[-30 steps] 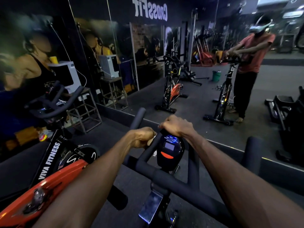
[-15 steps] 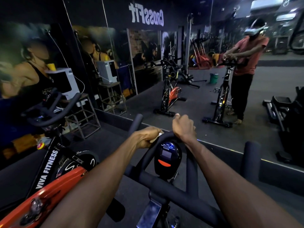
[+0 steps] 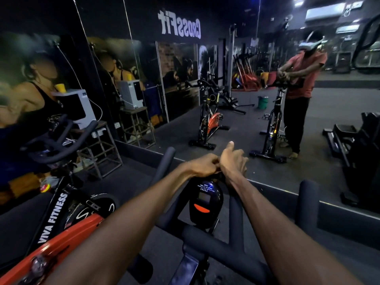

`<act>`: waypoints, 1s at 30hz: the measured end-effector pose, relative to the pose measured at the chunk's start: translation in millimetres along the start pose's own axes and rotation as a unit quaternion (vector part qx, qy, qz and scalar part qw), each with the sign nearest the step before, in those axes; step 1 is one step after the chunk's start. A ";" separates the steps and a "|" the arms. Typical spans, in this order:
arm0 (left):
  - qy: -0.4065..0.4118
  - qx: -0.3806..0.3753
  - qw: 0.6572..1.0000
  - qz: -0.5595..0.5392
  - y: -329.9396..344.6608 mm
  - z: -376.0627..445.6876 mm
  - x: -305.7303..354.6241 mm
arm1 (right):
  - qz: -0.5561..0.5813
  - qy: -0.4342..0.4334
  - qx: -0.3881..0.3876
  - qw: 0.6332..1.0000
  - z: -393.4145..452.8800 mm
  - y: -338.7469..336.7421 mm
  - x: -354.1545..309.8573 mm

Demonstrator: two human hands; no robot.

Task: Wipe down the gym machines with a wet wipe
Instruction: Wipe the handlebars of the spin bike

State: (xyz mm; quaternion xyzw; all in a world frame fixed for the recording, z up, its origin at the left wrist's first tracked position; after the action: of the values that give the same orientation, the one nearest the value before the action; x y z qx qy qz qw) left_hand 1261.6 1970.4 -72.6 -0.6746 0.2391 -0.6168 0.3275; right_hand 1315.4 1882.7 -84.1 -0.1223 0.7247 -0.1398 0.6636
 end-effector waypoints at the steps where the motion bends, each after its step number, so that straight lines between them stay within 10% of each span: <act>1: 0.020 0.026 0.999 0.009 -1.7 -3.5 -7.4 | -0.005 -0.010 -0.007 1.000 -0.4 -0.2 -0.3; 11: 0.050 0.233 0.971 -0.022 -5.3 -59.5 -50.7 | -0.202 -0.221 -0.031 0.954 -30.1 4.7 -0.6; 19: 0.002 0.338 0.941 -0.006 16.7 -98.2 -66.2 | -0.196 -0.222 -0.127 0.947 -36.7 -12.0 3.6; 30: -0.030 0.246 0.937 0.245 39.3 -181.0 -78.3 | -0.151 -0.216 -0.130 0.956 -42.5 -20.2 17.7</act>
State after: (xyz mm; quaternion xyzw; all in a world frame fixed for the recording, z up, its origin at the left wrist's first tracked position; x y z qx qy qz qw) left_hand 1076.0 1974.3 -150.0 -0.5121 0.2278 -0.5363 0.6310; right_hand 1271.4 1859.2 -89.8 -0.3423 0.5494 -0.1134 0.7537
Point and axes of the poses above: each hand's wrist, its own z-axis towards the middle knuckle, its own y-axis out of the palm, x = y × z, the point moved 1 cm from there along z, towards the middle knuckle, and after that the axes turned 4 degrees about x, right-handed, at the moved point
